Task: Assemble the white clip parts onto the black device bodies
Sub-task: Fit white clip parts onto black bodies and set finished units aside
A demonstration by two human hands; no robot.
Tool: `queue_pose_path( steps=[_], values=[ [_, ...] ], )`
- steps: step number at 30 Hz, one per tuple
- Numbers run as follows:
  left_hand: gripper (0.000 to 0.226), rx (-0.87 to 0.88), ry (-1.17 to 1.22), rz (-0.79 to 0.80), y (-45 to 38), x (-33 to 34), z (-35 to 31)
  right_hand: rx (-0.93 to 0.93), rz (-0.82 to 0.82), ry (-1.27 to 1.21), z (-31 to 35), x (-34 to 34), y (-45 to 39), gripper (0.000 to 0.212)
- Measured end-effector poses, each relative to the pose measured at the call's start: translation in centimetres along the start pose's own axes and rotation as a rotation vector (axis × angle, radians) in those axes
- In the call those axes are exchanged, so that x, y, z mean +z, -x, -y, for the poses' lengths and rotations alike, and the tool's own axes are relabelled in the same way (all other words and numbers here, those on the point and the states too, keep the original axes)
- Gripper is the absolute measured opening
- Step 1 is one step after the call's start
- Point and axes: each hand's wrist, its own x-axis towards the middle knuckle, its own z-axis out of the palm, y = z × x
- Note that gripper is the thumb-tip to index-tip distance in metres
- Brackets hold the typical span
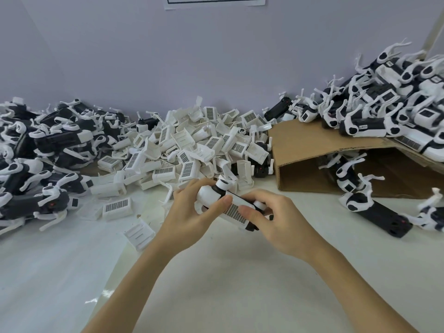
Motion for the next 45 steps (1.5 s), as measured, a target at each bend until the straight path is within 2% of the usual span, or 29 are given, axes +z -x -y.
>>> queue_pose_path(
  steps=[3, 9, 12, 14, 18, 22, 25, 29, 31, 33, 35, 37, 39, 41, 43, 45],
  values=[
    [0.038, -0.002, -0.005, -0.029, -0.2, 0.1, -0.2, 0.052, 0.006, -0.074, 0.2, 0.2, -0.1, 0.015],
    [0.053, -0.047, 0.083, 0.057, -0.1, 0.0, -0.2, 0.165, 0.117, -0.364, 0.9, 0.2, 0.0, 0.036],
    [0.052, -0.026, 0.053, 0.033, -0.1, -0.1, -0.4, 0.163, 0.2, -0.304, 1.0, 0.0, 0.1, 0.023],
    [0.045, -0.005, 0.018, 0.045, 0.0, -0.3, -0.4, 0.156, 0.178, -0.253, 1.0, 0.2, 0.2, 0.012],
    [0.043, 0.05, 0.02, 0.057, 0.2, -0.7, -0.2, 0.105, 0.103, -0.229, 1.2, 0.3, 0.2, 0.015],
    [0.057, 0.02, 0.057, 0.009, 0.1, -0.2, -0.5, 0.106, 0.171, -0.303, 1.1, -0.3, 0.1, 0.006],
    [0.053, 0.018, 0.045, 0.029, 0.2, 0.1, -0.4, 0.111, 0.128, -0.315, 0.9, -0.5, 0.0, 0.023],
    [0.043, 0.044, -0.034, 0.014, 0.3, 0.4, -0.2, 0.101, 0.104, -0.206, 0.4, -0.8, -0.2, 0.03],
    [0.041, 0.12, -0.2, -0.049, 0.4, 0.3, -0.1, 0.123, 0.139, -0.307, 0.3, -0.7, -0.1, 0.042],
    [0.049, 0.173, -0.257, -0.046, 0.3, -0.2, 0.1, 0.208, 0.143, -0.538, 0.4, -0.7, -0.2, 0.05],
    [0.058, 0.141, -0.094, 0.073, 0.2, -0.9, 0.1, 0.312, 0.186, -0.761, 0.3, -0.8, -0.3, 0.05],
    [0.054, 0.1, 0.061, 0.175, 0.1, -1.3, 0.2, 0.372, 0.265, -0.831, 0.2, -0.9, -0.3, 0.049],
    [0.043, 0.045, 0.148, 0.147, 0.0, -0.8, 0.0, 0.346, 0.295, -0.761, 0.0, -0.9, -0.3, 0.053],
    [0.041, 0.023, 0.154, 0.048, 0.0, -0.3, -0.1, 0.247, 0.225, -0.579, -0.1, -0.5, -0.3, 0.049],
    [0.044, 0.013, 0.106, -0.051, -0.1, 0.1, 0.1, 0.064, 0.096, -0.263, -0.2, 0.0, -0.1, 0.04],
    [0.047, 0.007, 0.089, -0.131, 0.0, 0.5, 0.0, -0.081, -0.006, 0.08, -0.5, 0.6, 0.2, 0.053]
  ],
)
